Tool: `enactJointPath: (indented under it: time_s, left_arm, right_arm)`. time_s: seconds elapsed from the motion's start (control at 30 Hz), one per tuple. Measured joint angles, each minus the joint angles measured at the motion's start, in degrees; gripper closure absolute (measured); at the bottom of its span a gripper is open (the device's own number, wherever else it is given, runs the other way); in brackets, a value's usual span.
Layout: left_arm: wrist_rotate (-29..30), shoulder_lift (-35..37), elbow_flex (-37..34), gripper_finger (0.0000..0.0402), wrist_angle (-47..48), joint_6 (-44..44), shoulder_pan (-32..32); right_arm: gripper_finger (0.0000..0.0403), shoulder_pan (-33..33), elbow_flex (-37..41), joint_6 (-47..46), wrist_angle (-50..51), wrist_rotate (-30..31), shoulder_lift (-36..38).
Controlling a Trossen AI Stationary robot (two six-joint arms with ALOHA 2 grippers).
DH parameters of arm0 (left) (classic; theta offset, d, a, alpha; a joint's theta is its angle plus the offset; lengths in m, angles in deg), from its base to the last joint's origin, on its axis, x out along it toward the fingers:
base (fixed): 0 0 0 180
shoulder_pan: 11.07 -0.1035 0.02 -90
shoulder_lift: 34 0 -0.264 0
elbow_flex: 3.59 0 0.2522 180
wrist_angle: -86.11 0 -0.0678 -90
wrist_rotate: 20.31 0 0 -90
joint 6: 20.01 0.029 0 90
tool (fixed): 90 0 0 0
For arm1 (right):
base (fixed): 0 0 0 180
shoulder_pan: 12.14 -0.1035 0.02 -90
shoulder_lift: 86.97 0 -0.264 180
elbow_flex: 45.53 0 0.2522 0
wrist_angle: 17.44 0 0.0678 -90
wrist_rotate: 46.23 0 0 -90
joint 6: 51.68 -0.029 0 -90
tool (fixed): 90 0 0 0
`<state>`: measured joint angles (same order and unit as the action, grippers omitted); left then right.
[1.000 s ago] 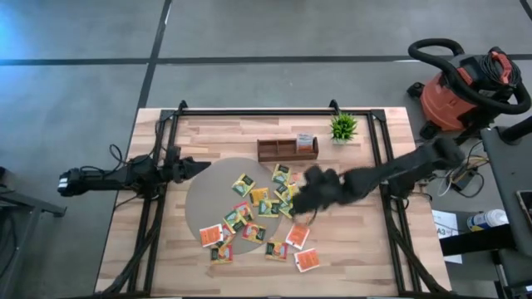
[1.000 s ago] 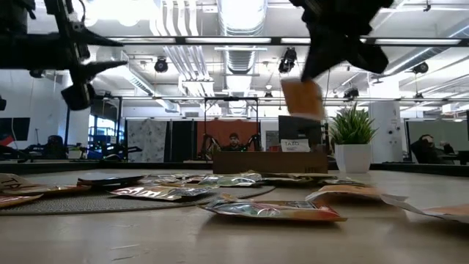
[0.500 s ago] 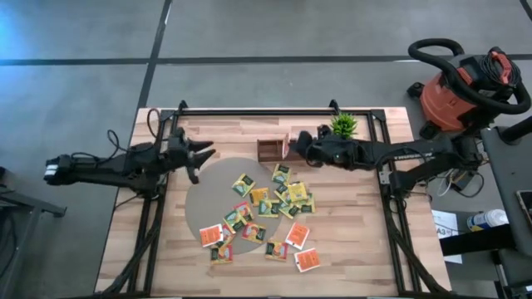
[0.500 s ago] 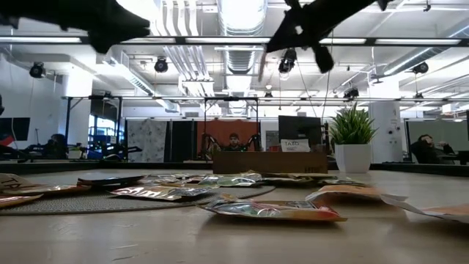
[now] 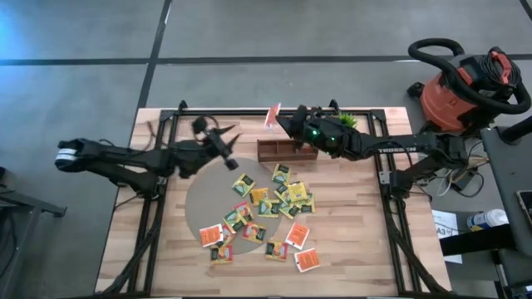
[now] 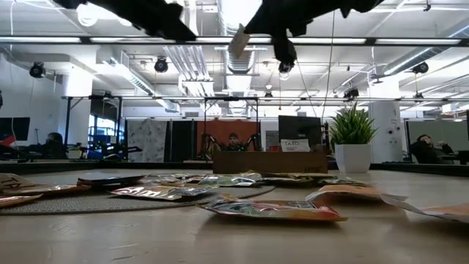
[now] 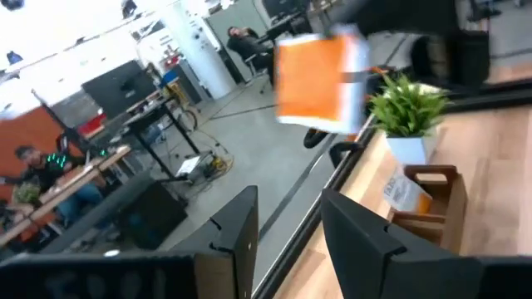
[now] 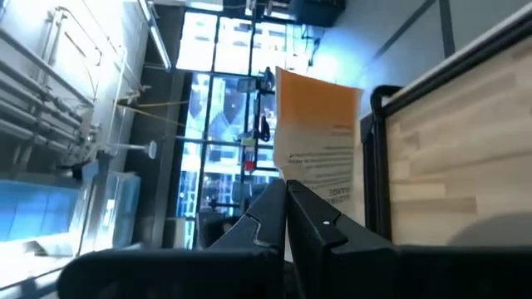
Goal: Pick & Place Tea
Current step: Put the orange tea sachet into the right compartment of the wooden organizer
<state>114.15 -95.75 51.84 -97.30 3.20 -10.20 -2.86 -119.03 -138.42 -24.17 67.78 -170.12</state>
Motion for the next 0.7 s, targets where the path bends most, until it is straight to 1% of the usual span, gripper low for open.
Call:
enactJointPath:
  time_s: [0.1, 0.2, 0.47, 0.7]
  left_arm:
    - [0.3, -3.5, 1.0, 0.0273, -7.9, 4.8, 0.0]
    - [0.6, -6.2, 2.0, 0.0273, -11.6, 8.3, 0.0]
    - [0.0, -10.9, 6.3, 0.0273, -12.9, 9.7, -0.8]
    - [-0.5, -14.6, 11.1, 0.0273, -15.0, 10.0, -2.2]
  right_arm:
    - [0.0394, 0.1, -2.3, 0.1, 0.2, 0.0, -1.5]
    - [0.0394, 0.5, -4.6, 0.9, 0.0, 0.0, -2.5]
    - [0.0394, 1.7, -8.3, 4.6, 0.4, 0.1, -2.4]
    - [0.0394, 1.4, -9.4, 4.4, 0.9, -0.4, -3.8]
